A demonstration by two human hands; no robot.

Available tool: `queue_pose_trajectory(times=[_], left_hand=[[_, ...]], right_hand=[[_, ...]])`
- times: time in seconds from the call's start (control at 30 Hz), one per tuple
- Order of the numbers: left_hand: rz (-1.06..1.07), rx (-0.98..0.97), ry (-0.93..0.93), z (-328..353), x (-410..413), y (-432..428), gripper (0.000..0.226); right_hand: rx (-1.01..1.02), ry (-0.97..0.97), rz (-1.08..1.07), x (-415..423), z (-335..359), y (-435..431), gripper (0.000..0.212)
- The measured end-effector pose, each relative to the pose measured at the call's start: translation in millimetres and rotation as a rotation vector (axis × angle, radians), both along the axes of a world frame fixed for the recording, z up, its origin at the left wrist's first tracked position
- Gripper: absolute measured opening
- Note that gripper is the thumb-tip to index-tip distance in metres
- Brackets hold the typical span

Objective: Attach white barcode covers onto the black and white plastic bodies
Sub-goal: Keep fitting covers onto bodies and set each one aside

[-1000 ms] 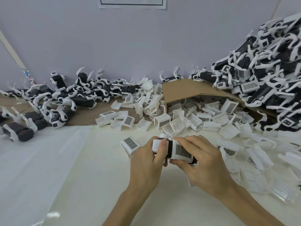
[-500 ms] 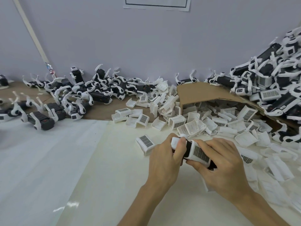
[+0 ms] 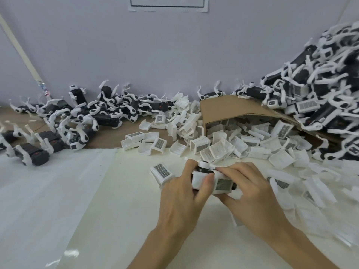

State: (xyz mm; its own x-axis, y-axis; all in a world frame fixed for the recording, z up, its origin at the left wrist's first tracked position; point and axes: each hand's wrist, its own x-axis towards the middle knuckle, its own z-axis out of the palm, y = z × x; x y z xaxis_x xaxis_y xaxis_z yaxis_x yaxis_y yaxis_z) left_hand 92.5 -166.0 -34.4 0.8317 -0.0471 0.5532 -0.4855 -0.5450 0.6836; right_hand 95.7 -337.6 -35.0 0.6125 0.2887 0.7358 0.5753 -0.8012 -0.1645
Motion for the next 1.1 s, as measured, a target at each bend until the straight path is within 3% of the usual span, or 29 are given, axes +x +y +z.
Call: queue_pose_trajectory(times=[0.13, 0.27, 0.47, 0.6, 0.67, 0.77, 0.87, 0.97, 1.1], left_hand=[[0.013, 0.103, -0.079, -0.4, 7.7, 5.0, 0.031], [-0.006, 0.003, -0.028, -2.0, 9.6, 7.7, 0.021], [0.054, -0.109, -0.047, -1.6, 7.3, -2.8, 0.020], [0.192, -0.245, 0.114, -3.4, 19.5, 13.4, 0.037], [0.240, -0.256, 0.097, 0.3, 23.8, 32.3, 0.035], [0.175, -0.398, 0.066, 5.1, 21.4, 37.9, 0.034], [0.119, -0.485, 0.127, 4.8, 16.3, 24.0, 0.031], [0.041, -0.550, 0.187, 1.1, 12.1, 13.3, 0.034], [-0.060, -0.582, 0.250, -2.1, 7.2, 5.5, 0.043]], right_hand=[[-0.022, 0.051, -0.003, -1.2, 0.6, -0.4, 0.057], [0.000, 0.092, 0.046, 0.6, -0.3, 1.9, 0.055], [0.066, -0.159, -0.019, 2.6, -3.2, 2.2, 0.048], [0.156, -0.337, 0.006, -8.9, 4.6, 6.5, 0.044], [0.225, -0.240, 0.113, -13.3, 9.0, 10.9, 0.048], [0.273, 0.055, 0.195, -10.7, 8.0, 9.7, 0.067], [0.306, 0.231, 0.210, -4.0, 1.8, -0.3, 0.060], [0.295, 0.157, 0.149, 1.4, -0.2, -4.0, 0.051], [0.274, 0.034, 0.127, 0.0, 3.1, -3.0, 0.054]])
